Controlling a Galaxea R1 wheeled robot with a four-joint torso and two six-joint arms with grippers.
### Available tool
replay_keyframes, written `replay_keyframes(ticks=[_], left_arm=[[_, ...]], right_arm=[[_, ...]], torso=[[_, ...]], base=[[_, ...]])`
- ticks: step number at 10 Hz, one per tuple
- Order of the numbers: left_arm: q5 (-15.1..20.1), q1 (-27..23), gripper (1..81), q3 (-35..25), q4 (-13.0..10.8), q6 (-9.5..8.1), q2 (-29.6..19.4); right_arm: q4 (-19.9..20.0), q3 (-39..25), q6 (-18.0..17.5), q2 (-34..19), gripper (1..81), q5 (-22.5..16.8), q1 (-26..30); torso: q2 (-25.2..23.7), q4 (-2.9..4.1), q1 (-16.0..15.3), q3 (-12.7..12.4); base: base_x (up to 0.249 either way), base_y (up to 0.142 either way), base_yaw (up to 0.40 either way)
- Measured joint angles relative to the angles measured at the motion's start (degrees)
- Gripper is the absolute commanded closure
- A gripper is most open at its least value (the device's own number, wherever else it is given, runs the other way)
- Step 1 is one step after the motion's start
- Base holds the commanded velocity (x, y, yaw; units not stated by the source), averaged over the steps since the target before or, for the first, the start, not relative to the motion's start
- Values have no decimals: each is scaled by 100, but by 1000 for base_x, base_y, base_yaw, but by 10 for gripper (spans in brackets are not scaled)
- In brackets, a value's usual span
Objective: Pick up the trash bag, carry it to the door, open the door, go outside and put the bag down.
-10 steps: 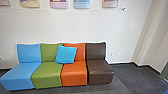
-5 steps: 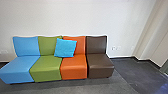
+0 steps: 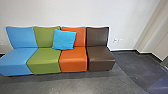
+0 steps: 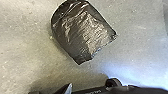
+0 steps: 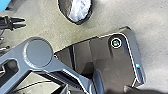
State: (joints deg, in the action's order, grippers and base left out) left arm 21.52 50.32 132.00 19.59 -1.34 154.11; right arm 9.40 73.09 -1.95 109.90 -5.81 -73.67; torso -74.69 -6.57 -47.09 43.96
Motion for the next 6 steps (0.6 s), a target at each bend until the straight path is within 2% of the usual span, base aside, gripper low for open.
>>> replay_keyframes(ticks=[2, 4, 5, 6], left_arm=[[216, -243, 10, 205, 39, 2, 96], [257, -427, 10, 433, 63, -2, 324], [295, -446, 10, 562, 78, -2, 432], [419, -466, 10, 739, 88, -2, 532]], right_arm=[[2, -79, 0, -45, 10, 26, 18], [2, -138, 2, -52, 10, 96, 40], [5, -174, 2, -66, 10, 113, 49], [7, -301, 2, -160, 10, 133, 66]], torso=[[-415, 0, -265, 394], [-850, 0, -542, 791], [-1043, 0, -667, 937], [-1204, 0, -769, 975]], base=[[0, 0, 0], [0, 0, 0], [0, 0, 0], [0, 0, 0]])
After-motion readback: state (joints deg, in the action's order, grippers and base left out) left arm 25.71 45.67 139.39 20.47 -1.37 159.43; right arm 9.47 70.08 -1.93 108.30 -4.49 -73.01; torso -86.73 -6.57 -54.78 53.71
